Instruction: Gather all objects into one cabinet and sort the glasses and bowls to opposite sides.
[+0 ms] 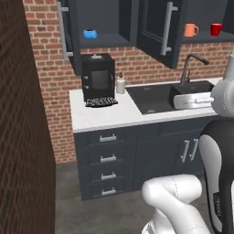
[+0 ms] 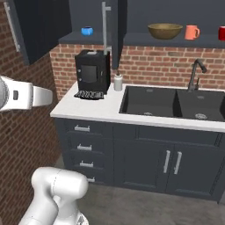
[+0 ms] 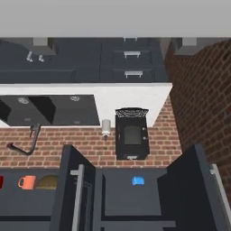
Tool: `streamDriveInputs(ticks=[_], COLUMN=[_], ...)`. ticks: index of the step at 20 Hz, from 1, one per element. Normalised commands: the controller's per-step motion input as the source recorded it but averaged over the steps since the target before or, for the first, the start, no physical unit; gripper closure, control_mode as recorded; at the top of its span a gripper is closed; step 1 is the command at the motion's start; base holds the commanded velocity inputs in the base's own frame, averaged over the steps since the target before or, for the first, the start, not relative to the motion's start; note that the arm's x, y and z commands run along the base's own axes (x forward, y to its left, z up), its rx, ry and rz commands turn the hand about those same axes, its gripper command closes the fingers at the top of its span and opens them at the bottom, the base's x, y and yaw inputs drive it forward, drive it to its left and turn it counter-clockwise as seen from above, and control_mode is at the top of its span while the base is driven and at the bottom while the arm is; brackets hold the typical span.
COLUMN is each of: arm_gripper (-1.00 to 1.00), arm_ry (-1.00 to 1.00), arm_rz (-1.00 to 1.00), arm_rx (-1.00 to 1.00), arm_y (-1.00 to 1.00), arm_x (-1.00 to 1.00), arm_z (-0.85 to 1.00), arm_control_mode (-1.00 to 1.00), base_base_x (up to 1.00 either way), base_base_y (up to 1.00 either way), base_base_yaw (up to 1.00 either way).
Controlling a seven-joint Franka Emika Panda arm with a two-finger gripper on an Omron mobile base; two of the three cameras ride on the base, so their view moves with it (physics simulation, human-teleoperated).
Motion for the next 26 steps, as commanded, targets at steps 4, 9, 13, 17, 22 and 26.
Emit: streamDriveInputs(ticks=[4, 9, 13, 17, 22, 26], arm_gripper=[-1.00, -1.00, -1.00, -1.00, -1.00, -1.00], arm_ry=[0.00, 0.00, 0.00, 0.00, 0.00, 0.00], arm_rz=[0.00, 0.00, 0.00, 0.00, 0.00, 0.00], arm_rx=[0.00, 0.00, 0.00, 0.00, 0.00, 0.00], arm_y=[0.00, 0.00, 0.00, 0.00, 0.00, 0.00], arm_x=[0.00, 0.00, 0.00, 0.00, 0.00, 0.00], arm_z=[0.00, 0.00, 0.00, 0.00, 0.00, 0.00], arm_control_mode=[1.00, 1.00, 1.00, 1.00, 1.00, 1.00], base_base_x=[0.59, 0.43, 0.53, 0.73, 0.59, 0.56], base_base_y=[0.10, 0.49, 0.19, 0.00, 0.10, 0.17], base_base_yaw=[0.00, 0.01, 0.00, 0.00, 0.01, 0.00])
